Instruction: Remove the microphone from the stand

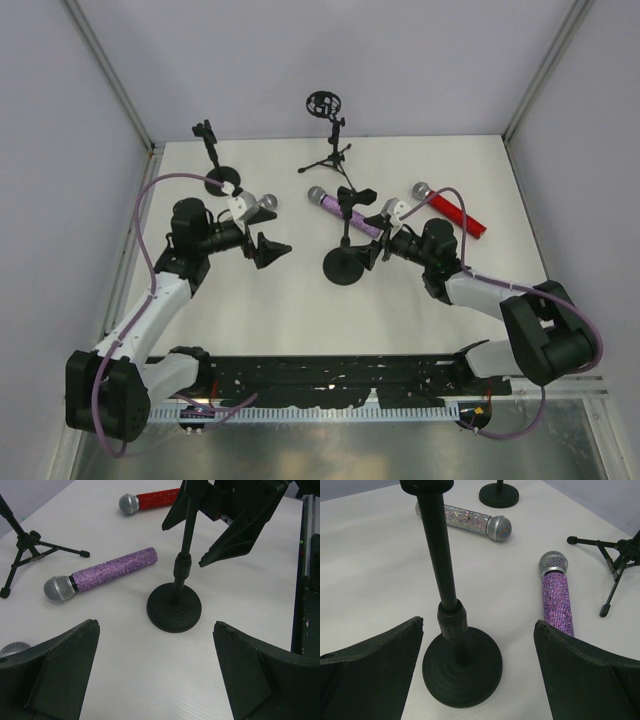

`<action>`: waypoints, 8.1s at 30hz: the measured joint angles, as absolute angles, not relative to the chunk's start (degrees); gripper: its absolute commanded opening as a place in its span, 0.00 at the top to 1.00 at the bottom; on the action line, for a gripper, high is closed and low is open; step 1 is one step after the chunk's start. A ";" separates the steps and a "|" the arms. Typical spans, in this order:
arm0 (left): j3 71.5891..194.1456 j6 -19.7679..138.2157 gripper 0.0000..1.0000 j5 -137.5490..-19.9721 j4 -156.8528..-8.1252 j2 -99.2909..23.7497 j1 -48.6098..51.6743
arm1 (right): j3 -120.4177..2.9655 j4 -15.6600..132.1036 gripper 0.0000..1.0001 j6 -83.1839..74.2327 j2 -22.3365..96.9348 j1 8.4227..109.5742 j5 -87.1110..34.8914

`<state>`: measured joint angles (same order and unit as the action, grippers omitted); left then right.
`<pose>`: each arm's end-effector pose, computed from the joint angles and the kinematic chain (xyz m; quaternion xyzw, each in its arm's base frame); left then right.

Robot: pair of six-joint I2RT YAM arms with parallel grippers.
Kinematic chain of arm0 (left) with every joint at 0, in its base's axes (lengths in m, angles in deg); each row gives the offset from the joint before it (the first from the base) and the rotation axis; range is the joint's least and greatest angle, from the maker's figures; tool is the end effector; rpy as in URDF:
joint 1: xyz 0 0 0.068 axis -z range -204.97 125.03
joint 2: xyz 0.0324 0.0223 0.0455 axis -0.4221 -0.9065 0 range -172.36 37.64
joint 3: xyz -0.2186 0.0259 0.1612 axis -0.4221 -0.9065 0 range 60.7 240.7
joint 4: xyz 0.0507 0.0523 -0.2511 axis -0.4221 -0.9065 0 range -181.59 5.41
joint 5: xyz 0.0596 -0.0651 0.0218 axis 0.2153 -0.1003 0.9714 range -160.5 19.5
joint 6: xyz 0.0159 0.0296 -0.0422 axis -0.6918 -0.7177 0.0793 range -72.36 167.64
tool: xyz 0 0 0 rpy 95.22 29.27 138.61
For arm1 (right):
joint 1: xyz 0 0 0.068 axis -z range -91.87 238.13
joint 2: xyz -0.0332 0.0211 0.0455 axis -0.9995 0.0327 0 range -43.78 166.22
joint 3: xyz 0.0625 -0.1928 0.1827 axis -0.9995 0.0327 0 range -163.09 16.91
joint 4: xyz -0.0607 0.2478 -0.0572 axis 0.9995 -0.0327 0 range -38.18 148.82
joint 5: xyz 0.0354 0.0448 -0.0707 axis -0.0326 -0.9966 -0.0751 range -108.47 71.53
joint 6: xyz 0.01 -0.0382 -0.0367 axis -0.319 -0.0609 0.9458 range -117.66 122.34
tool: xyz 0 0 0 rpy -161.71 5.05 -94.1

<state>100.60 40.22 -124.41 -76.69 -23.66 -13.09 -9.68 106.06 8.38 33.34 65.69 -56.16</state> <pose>0.2245 -0.0766 0.2894 0.3941 0.6430 -0.3771 0.5376 0.2368 0.1213 0.2141 -0.3842 0.6125 0.3251 0.6096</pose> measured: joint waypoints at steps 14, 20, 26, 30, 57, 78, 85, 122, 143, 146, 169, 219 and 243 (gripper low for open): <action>99.64 40.22 0.00 -123.43 -74.92 -23.75 -13.09 | -9.62 111.35 0.14 8.14 38.21 61.78 -49.32; 99.09 40.25 0.00 -123.32 -74.46 -23.82 -13.09 | -9.64 111.53 0.32 8.38 39.81 60.09 -47.88; 98.78 40.25 0.00 -123.14 -74.18 -24.01 -13.09 | -9.64 111.53 0.63 8.43 40.25 59.72 -47.66; 98.78 40.27 0.00 -123.16 -74.07 -24.25 -13.09 | -9.66 111.39 0.77 8.56 40.25 59.61 -47.68; 110.06 33.89 0.00 -122.46 -84.82 -23.12 -11.16 | -35.63 79.29 0.94 2.37 29.67 59.66 -52.66; 114.46 44.66 0.03 -122.62 -81.30 -32.23 2.82 | -34.12 85.84 0.94 -17.96 27.94 56.66 -60.14; 111.99 50.69 0.32 -124.26 -75.01 -32.73 3.09 | -32.74 89.52 0.94 -18.04 27.55 56.36 -60.60; 104.40 53.23 1.00 -111.65 -71.12 -34.72 4.66 | -30.49 91.29 0.14 -18.28 25.78 56.36 -47.86; 103.75 53.69 1.00 -110.05 -69.72 -34.72 4.66 | -30.34 91.64 0.37 -21.28 32.88 53.62 -45.17; 103.35 54.10 1.00 -110.33 -68.98 -34.72 4.64 | -30.34 91.48 0.47 -20.27 33.10 53.41 -45.04; 102.43 58.74 1.00 -114.29 -65.85 -34.61 3.24 | -30.34 93.08 0.89 -18.74 33.08 52.99 -46.50; 98.89 71.04 1.00 -133.79 -42.86 -27.44 1.27 | -26.45 107.72 0.22 -17.52 26.81 62.45 -76.23; 98.67 68.14 1.00 -131.53 -45.94 -28.80 1.47 | -26.16 112.38 0.28 -21.91 28.42 53.65 -66.17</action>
